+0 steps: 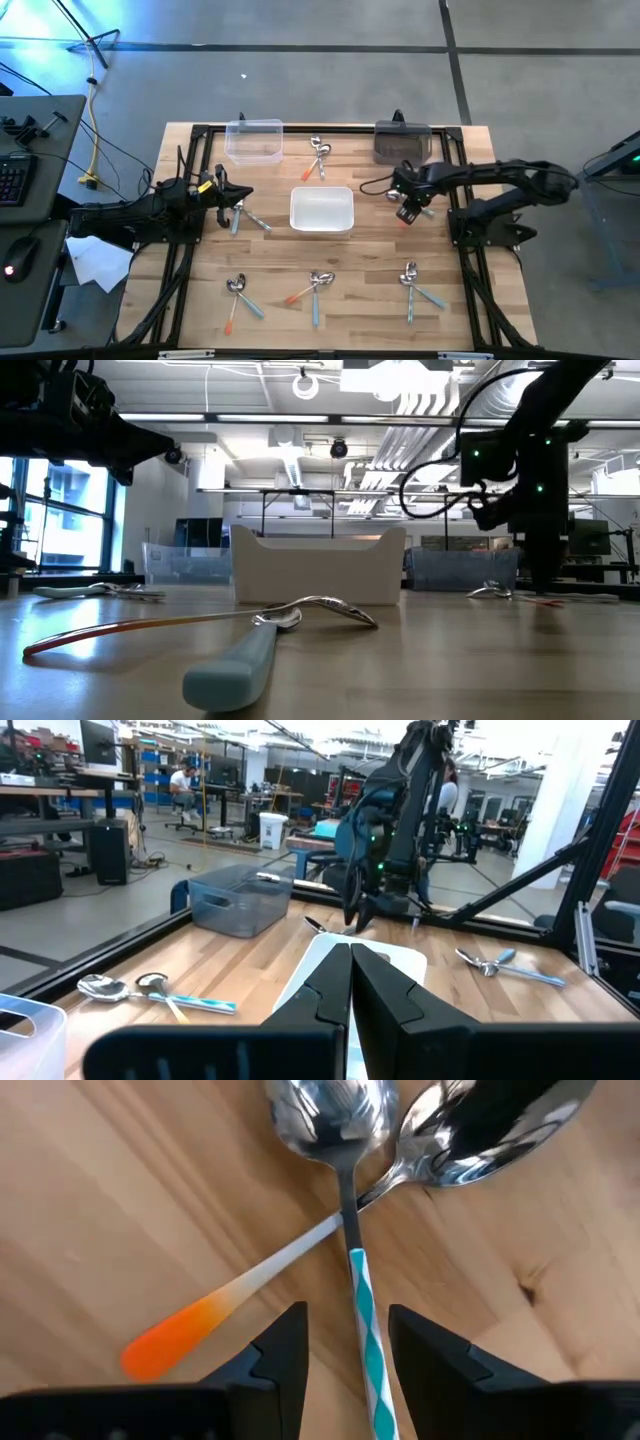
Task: Sort silverware by color (type)
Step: Put the blue patterned spoon into the black bin
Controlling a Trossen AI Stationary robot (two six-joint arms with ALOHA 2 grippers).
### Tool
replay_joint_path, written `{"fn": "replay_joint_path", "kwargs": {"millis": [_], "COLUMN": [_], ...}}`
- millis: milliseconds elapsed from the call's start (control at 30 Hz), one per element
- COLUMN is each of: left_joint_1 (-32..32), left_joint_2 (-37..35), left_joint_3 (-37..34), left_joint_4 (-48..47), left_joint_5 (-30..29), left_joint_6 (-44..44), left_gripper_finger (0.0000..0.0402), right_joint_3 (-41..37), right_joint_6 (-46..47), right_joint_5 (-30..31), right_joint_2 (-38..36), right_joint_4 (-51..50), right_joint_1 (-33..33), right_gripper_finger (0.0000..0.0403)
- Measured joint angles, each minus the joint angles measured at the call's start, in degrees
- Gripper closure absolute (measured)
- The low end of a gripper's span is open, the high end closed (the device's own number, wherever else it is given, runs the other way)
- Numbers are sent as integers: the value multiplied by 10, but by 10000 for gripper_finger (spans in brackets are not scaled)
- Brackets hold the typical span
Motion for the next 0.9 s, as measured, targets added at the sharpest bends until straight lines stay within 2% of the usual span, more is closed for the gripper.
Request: {"fn": "replay_joint_path", "kwargs": {"millis": [333, 767, 900], "left_joint_1": [0, 0, 0], "left_joint_2": [0, 0, 0], "left_joint_3": [0, 0, 0], "left_joint_4": [-3, -17, -17], "left_joint_5": [0, 0, 0], "left_joint_6": [17, 16, 16], "left_gripper_finger": [399, 399, 399], "right_joint_3": [2, 1, 17], "right_joint_6": [-12, -19, -17], "right_joint_5": [-6, -36, -24], "right_joint_2": [44, 45, 46], "right_joint_4": [4, 8, -9], "right_joint_1": [-22, -41, -40], "right_gripper_finger": [290, 388, 396]}}
